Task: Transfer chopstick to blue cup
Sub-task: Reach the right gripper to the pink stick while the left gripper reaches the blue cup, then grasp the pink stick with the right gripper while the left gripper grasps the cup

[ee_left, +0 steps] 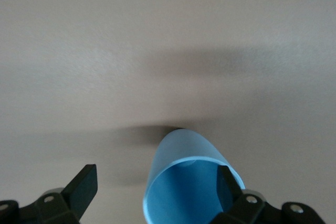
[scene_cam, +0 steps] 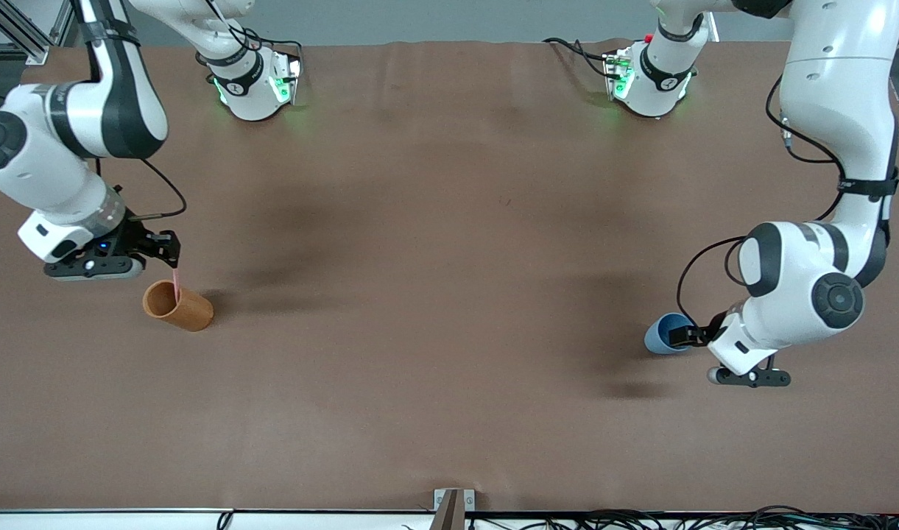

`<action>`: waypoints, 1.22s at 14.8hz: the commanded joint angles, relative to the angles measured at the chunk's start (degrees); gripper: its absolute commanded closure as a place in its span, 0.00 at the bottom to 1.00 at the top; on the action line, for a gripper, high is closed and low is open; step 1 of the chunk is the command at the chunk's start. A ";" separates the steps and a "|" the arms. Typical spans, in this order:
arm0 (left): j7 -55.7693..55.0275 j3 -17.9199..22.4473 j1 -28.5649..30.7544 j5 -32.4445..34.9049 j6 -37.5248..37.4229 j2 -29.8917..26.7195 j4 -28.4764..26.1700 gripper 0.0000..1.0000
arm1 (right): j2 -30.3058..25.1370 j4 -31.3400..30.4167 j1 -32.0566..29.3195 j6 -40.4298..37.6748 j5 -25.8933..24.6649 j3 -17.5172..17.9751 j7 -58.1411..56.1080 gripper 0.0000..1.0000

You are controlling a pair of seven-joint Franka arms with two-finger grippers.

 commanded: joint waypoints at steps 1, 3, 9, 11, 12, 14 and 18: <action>-0.60 0.16 -0.08 -0.39 0.63 -0.13 -1.16 0.00 | -2.65 -6.20 0.21 5.59 -1.98 0.07 -0.07 0.53; -0.69 0.16 -0.08 -0.39 0.63 0.23 -1.42 0.44 | -2.82 -6.82 0.21 6.48 -3.04 -0.02 -0.07 0.56; 0.10 0.16 0.18 -0.30 0.19 0.14 -1.25 0.42 | -2.74 -7.26 -0.23 8.32 -6.30 -0.02 -0.16 0.70; 0.28 0.33 0.09 0.48 -0.07 -0.30 -0.72 0.22 | -2.56 -7.26 -0.32 8.76 -6.39 -0.02 -0.07 0.71; 0.45 0.25 0.27 1.71 -0.07 -0.91 -0.29 0.18 | -2.47 -7.26 -0.49 8.85 -6.39 -0.02 -0.07 0.71; 0.54 0.16 0.44 1.99 -2.17 -1.96 0.68 0.15 | -2.47 -7.26 -0.67 8.77 -6.39 -0.02 -0.07 0.73; 0.54 0.07 0.71 1.72 -6.13 -3.20 -0.10 0.15 | -2.47 -7.78 -1.37 8.77 -6.39 -0.02 -0.07 0.73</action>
